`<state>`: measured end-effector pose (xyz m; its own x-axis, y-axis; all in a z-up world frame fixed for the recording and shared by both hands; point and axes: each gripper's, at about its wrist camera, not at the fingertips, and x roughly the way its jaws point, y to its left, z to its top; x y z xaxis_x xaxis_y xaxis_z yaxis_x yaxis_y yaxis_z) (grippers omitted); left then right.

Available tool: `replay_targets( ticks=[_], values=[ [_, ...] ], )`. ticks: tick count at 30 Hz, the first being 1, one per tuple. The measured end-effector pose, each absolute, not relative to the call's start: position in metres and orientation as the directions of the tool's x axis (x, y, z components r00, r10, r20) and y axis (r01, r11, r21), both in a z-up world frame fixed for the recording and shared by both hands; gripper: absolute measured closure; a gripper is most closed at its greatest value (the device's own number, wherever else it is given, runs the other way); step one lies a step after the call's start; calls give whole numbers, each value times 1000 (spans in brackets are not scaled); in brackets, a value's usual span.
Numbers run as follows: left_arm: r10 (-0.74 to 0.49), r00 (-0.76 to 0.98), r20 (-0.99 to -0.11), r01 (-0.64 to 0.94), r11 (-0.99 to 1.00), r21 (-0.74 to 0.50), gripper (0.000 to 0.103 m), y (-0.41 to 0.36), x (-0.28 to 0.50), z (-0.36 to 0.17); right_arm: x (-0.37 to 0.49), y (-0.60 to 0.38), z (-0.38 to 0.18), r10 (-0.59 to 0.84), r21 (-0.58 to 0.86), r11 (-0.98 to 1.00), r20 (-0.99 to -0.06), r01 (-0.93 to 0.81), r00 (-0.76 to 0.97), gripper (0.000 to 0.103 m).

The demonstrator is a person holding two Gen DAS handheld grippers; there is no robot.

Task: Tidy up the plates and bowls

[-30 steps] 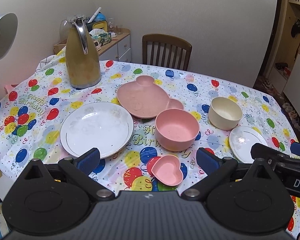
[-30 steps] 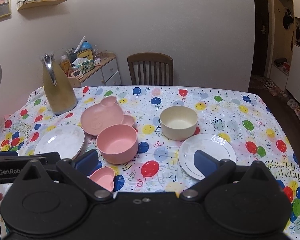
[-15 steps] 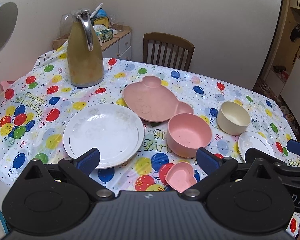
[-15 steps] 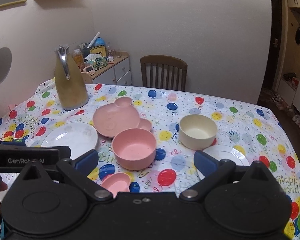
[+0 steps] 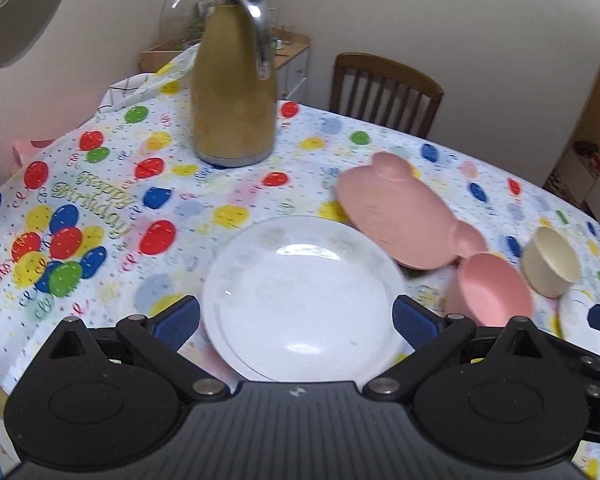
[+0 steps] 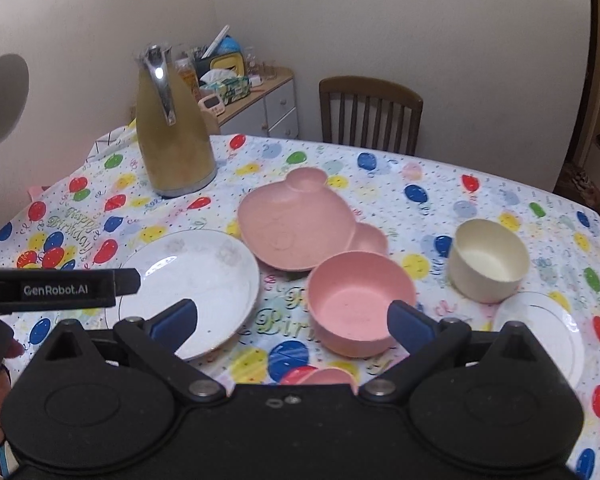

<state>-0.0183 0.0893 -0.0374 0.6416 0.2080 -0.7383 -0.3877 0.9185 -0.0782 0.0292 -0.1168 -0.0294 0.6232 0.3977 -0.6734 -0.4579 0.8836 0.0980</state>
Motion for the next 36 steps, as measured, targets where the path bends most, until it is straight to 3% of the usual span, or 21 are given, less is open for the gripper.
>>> replay_targets(
  ticks=[7, 14, 18, 21, 24, 28, 33, 36],
  values=[
    [196, 613, -765, -407, 909, -94, 1, 145, 2, -64, 58, -73, -56, 367, 116, 895, -740, -430, 564, 8],
    [151, 602, -784, -381, 917, -116, 1, 174, 22, -88, 87, -41, -90, 334, 146, 910, -813, -388, 476, 29],
    [141, 571, -808, -386, 916, -113, 11, 186, 31, -103, 99, -30, -102, 312, 140, 916, -837, -376, 450, 40],
    [102, 558, -824, -381, 913, -144, 24, 193, 34, -113, 108, -28, -110, 291, 134, 925, -851, -357, 437, 48],
    [72, 558, -827, -368, 914, -168, 26, 198, 35, -118, 116, -30, -116, 294, 154, 928, -862, -339, 414, 58],
    [52, 548, -835, -359, 916, -179, 42, 199, 37, -122, 122, -34, -122, 339, 227, 921, -868, -317, 363, 81],
    [29, 542, -840, -354, 914, -198, 68, 202, 39, -125, 126, -37, -123, 351, 253, 921, -868, -295, 352, 88],
    [19, 553, -833, -347, 914, -210, 70, 203, 39, -124, 128, -38, -124, 353, 259, 922, -869, -289, 346, 91]
  ],
)
